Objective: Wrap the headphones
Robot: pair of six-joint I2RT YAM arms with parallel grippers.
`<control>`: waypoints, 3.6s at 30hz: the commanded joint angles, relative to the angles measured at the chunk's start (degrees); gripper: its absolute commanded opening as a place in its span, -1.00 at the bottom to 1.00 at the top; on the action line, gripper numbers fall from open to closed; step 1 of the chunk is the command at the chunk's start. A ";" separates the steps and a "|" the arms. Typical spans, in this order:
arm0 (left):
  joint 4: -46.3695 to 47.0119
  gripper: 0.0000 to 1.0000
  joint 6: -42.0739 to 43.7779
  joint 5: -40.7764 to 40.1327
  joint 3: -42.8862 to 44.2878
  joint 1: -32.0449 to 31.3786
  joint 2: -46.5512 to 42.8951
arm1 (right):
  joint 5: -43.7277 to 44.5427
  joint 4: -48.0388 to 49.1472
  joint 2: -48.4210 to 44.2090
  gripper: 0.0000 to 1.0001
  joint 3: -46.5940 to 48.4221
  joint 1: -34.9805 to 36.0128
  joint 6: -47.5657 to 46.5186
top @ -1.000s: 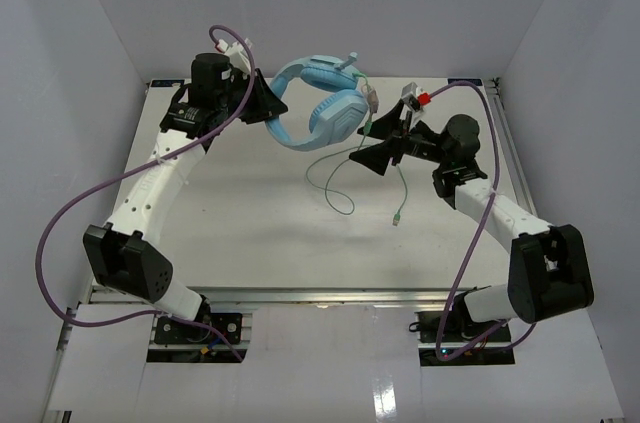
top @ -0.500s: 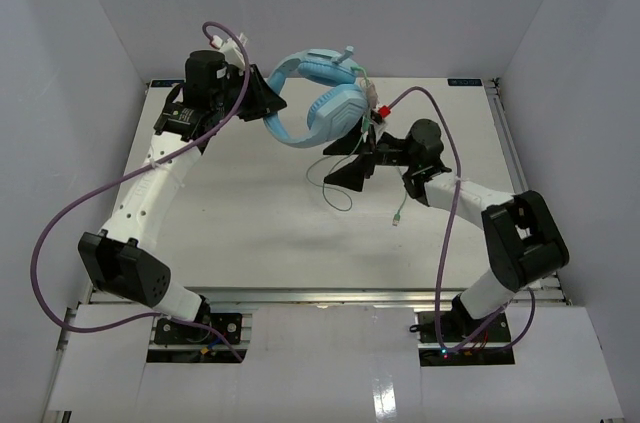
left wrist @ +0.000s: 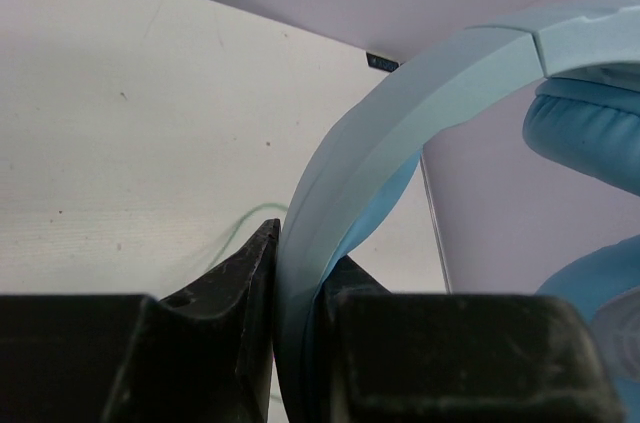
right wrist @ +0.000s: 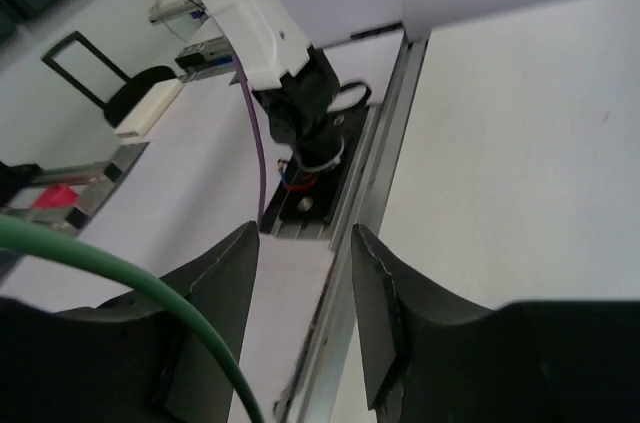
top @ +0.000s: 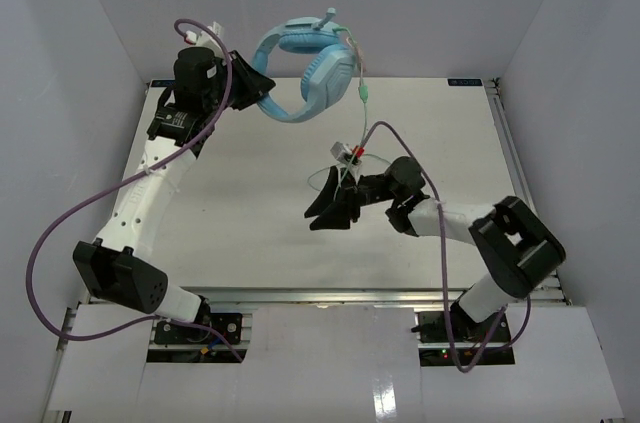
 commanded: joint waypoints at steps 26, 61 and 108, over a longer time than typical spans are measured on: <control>4.91 -1.00 -0.16 -5.48 -2.18 12.21 -4.46 | 28.72 -78.58 -16.96 -0.59 21.17 3.24 -59.61; -5.85 -1.00 6.73 -3.46 6.04 9.42 -4.44 | 20.12 -43.11 -20.24 0.80 0.82 -10.52 -27.33; -2.48 -1.00 4.39 -6.95 3.95 13.43 -8.50 | 19.43 -72.79 -13.71 -0.84 12.75 5.44 -59.58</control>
